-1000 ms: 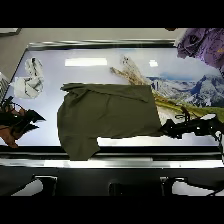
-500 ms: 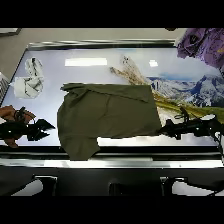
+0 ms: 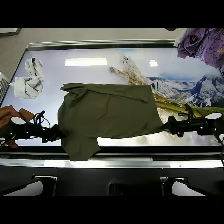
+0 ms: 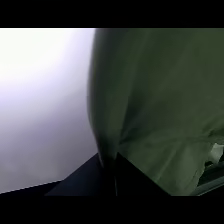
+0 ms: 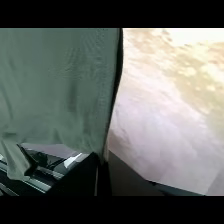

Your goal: Fold the clothes and pants, and hang the long-sleeved shirts on hangers.

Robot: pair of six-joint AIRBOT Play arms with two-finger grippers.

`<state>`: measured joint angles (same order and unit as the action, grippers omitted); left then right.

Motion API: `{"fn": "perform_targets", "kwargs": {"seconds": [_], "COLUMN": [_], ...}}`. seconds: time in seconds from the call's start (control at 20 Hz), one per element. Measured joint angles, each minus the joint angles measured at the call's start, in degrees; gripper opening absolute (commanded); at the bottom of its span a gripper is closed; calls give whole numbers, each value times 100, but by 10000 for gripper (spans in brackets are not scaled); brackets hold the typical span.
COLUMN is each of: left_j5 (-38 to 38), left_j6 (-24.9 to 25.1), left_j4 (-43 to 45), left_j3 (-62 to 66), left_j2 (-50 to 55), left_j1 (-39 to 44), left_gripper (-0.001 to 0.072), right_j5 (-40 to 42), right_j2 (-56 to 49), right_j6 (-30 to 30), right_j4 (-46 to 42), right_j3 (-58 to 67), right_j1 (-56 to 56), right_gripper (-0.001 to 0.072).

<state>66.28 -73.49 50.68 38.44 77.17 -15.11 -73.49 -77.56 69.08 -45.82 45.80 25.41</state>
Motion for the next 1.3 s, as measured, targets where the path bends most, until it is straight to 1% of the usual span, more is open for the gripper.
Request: {"fn": "perform_targets", "kwargs": {"seconds": [0.1,0.2,0.25,0.35,0.5,0.65,0.7,0.8,0.9,1.1,1.2,1.3], "left_j5": [57,153,216,330,511,669,721,833,894,929,931,931], "left_j6": [0,-9,-44,-190,-435,-723,-807,-1008,-1191,-1624,-1808,-1906], "left_j4": [-66,-107,-125,-85,181,527,621,813,1069,1952,2354,2540], "left_j3": [245,758,1145,2138,4120,6345,6935,7713,7934,7696,7611,7556], "left_j2": [0,-81,-133,-216,-278,-319,-369,-647,-1158,-2339,-2708,-2837], "left_j1": [96,166,192,227,254,262,264,260,258,256,256,262], "left_gripper": [16,16,16,16,17,18,18,18,18,17,18,18], "right_j5": [0,66,144,350,570,645,638,584,503,168,33,-72], "right_j2": [243,511,610,758,861,918,949,1117,1486,2426,2734,2824], "right_j6": [39,37,98,431,916,1469,1606,1786,1902,2116,2277,2457], "right_j4": [72,151,133,9,-391,-1088,-1340,-1797,-2190,-2822,-3139,-3353], "right_j3": [15,201,402,1113,2841,4900,5613,6704,7267,7602,7654,7685], "right_j1": [-61,-348,-525,-887,-1246,-1377,-1399,-1427,-1438,-1449,-1449,-1449], "right_gripper": [23,24,25,25,26,26,27,27,26,26,26,26]}}
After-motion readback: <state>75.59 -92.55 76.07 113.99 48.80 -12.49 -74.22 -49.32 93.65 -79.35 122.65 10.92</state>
